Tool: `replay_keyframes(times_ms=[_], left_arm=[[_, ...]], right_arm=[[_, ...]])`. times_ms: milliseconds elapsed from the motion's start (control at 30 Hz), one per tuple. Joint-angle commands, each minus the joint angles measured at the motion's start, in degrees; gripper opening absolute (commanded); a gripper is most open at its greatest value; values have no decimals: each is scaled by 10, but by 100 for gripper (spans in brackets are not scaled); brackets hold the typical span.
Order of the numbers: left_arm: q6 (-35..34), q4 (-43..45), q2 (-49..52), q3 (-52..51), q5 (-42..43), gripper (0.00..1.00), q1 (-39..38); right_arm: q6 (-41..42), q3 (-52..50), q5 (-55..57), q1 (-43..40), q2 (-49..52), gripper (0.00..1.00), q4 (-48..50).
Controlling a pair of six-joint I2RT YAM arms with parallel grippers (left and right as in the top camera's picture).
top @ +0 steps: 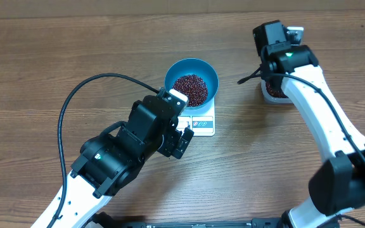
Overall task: Scoop item into bowl and weigh 150g on scale
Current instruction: 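Move the empty scoop back right to the bean tub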
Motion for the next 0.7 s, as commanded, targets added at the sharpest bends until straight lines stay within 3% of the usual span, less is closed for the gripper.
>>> replay_keyframes(times_ms=[0, 667], left_arm=[[-8, 0, 2, -6, 7, 99, 1], [-8, 0, 2, -6, 7, 100, 1]], right_arm=[[-7, 3, 15, -1, 11, 4, -3], [-49, -2, -2, -1, 28, 4, -14]])
